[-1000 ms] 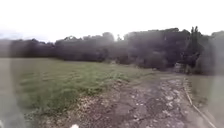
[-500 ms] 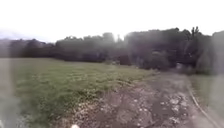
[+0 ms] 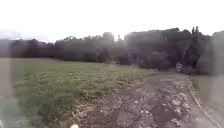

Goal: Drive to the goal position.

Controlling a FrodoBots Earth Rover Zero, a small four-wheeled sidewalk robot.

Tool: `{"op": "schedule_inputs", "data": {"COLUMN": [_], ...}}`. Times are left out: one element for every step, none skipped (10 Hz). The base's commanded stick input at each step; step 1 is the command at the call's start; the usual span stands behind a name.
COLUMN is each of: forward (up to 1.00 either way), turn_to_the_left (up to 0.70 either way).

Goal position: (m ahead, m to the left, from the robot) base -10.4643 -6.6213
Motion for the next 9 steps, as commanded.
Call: {"op": "schedule_inputs", "data": {"forward": [-0.44,-0.66,-0.7,-0.7,-0.7,-0.7,-0.7,-0.7,-0.7], "turn_to_the_left": [0.0,0.0,0.0,-0.04,-0.25,-0.31,-0.29,-0.27,-0.26]}}
